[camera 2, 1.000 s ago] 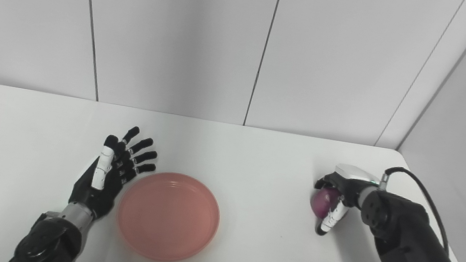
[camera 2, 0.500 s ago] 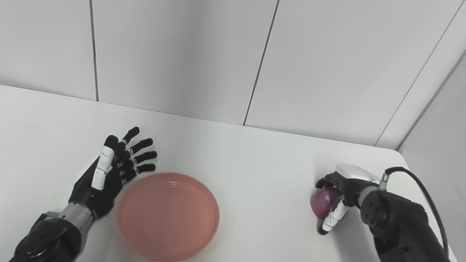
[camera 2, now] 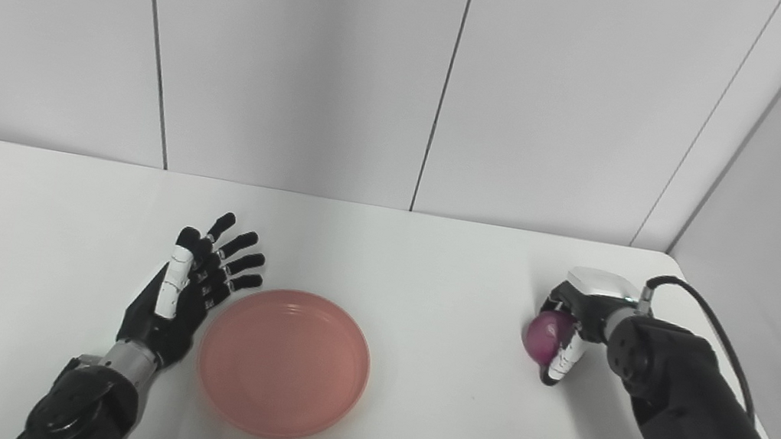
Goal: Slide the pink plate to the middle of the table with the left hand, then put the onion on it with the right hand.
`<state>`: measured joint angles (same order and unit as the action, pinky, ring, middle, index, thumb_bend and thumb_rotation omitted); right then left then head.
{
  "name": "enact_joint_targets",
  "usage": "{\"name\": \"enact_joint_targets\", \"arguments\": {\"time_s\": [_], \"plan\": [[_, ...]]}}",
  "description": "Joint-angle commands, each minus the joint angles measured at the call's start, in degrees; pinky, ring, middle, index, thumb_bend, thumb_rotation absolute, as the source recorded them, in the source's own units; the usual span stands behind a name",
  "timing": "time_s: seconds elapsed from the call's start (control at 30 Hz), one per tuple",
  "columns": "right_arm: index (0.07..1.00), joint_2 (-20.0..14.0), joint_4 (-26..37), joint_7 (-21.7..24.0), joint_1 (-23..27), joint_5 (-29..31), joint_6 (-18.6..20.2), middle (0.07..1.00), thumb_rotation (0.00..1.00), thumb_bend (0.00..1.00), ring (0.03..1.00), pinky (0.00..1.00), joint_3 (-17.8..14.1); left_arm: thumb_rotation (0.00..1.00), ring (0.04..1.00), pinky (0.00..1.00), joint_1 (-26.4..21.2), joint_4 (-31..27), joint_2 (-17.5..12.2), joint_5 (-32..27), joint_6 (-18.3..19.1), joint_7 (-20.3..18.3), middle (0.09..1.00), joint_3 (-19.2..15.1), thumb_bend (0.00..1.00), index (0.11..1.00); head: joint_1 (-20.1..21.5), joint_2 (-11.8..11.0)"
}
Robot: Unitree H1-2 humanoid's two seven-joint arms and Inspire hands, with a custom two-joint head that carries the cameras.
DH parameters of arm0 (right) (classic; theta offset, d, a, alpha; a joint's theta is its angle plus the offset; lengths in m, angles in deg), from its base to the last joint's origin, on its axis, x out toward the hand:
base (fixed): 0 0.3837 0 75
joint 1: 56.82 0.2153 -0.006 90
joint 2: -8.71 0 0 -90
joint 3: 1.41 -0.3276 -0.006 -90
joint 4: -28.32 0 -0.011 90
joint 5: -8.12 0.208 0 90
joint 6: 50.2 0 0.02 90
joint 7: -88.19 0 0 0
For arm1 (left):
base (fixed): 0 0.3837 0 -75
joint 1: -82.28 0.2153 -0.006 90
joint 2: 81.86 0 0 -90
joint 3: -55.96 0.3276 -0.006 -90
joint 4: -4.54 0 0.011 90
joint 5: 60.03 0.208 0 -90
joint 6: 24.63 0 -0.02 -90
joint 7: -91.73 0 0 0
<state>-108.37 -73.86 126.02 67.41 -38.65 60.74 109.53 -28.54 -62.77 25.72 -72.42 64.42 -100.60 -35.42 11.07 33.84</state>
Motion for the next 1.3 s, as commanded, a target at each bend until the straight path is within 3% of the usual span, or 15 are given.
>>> {"name": "enact_joint_targets", "arguments": {"time_s": [0.0,0.2,0.23,0.27,0.33,0.8,1.27], "plan": [[0.674,-1.39,-1.27,2.32,-0.46,0.25,-0.52,0.592,0.05,0.85,0.523,0.46,0.99,0.93,0.823,0.76,1.99,1.92,-0.33,-0.02,3.50,0.53,0.895,-0.02,0.97,0.968,-0.05,-0.03],[0.651,-1.41,-1.81,2.87,-0.03,0.43,0.60,0.552,0.06,0.85,0.458,0.37,1.37,0.93,0.821,0.75,1.99,1.67,-0.30,0.01,3.81,0.62,0.894,0.03,0.96,0.968,0.00,0.00],[0.656,-1.37,-1.71,3.02,-0.06,0.56,0.95,0.513,0.02,0.68,0.432,0.34,1.27,0.93,0.820,0.75,2.01,1.59,-0.26,0.09,3.89,0.77,0.894,0.03,0.96,0.969,-0.04,0.05],[0.662,-1.35,-1.63,3.10,-0.09,0.67,1.16,0.495,0.01,0.62,0.388,0.29,1.18,0.93,0.818,0.75,2.03,1.51,-0.22,0.15,3.95,0.87,0.892,0.04,0.96,0.967,-0.06,0.06],[0.669,-1.23,-1.59,3.52,-0.20,1.54,1.37,0.484,0.00,0.58,0.356,0.26,0.82,0.93,0.822,0.75,2.07,1.37,-0.17,-0.05,4.11,0.78,0.895,-0.01,0.96,0.969,-0.06,0.06],[0.635,-1.27,0.48,4.07,-0.46,7.43,1.26,0.483,0.00,0.57,0.384,0.30,-1.63,0.92,0.822,0.75,1.78,1.64,-0.28,-0.06,4.07,0.58,0.894,-0.02,0.97,0.969,-0.01,-0.12],[0.667,-2.83,6.36,8.11,2.56,7.92,2.75,0.491,0.00,0.57,0.480,0.38,-2.20,0.92,0.820,0.75,1.60,1.86,0.10,0.27,4.05,0.95,0.894,0.18,0.96,0.970,-0.16,-0.18]]}}
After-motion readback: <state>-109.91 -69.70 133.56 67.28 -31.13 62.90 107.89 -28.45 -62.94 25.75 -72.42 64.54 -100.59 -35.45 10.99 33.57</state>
